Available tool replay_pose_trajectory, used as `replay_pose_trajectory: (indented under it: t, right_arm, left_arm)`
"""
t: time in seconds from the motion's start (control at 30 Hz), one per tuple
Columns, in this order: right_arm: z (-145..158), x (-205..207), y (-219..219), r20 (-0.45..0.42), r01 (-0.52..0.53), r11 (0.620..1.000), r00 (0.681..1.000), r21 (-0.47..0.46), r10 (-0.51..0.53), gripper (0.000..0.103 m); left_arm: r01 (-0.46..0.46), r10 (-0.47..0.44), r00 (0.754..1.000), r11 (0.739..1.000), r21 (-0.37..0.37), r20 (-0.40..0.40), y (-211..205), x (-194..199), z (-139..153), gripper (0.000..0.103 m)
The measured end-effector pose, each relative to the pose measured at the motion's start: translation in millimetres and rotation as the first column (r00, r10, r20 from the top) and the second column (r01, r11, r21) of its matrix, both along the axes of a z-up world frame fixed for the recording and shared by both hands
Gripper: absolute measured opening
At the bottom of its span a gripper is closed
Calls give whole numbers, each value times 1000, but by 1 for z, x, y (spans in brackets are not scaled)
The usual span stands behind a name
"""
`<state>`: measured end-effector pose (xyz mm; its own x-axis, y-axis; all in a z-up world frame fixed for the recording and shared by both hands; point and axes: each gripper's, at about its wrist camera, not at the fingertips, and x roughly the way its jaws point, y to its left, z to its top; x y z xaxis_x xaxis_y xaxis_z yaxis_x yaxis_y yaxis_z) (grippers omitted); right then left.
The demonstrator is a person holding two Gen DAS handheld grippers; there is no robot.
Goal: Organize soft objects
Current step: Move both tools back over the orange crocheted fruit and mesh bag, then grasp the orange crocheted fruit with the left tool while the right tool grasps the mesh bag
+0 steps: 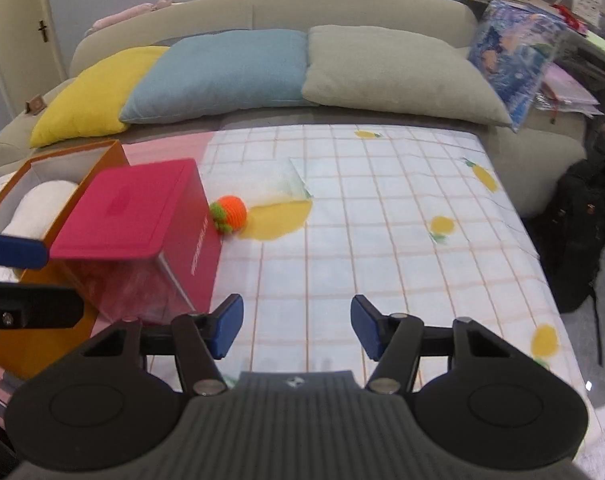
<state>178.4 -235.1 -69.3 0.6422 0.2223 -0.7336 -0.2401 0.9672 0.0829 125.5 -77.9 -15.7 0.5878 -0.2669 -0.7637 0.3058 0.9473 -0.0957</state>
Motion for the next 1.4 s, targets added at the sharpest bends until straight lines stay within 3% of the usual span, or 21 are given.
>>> replay_pose_trajectory:
  t: [0.2,0.43,0.6,0.77,1.03,1.17,1.4]
  right_arm:
    - [-13,53,8,16,-70,997,997,34,69,50]
    - [-38,121,3,19,-33,988,999,148,31,42]
    - [-54,138,-6,43,-21,976,999,215,12,41]
    - [-68,146,-15,59,-46,973,998,224,34,41]
    - [-79,169,-33,56,8,968,998,252,-23,41]
    - [-85,174,-34,45,15,966,999,259,-27,41]
    - [-86,174,-27,57,-13,972,998,237,0,41]
  left_arm:
    - [57,-54,998,995,79,-40,-9,49,7,75]
    - [142,-115,982,973,183,-153,-24,130,4,72]
    - [229,-144,937,941,248,-319,-39,186,-23,72]
    - [274,-126,887,918,287,-444,-47,226,-57,71]
    - [327,-98,829,883,336,-551,-51,249,-91,70]
    - [319,-77,809,890,326,-582,-50,253,-104,70]
    - [337,-66,800,872,356,-596,-54,257,-117,70]
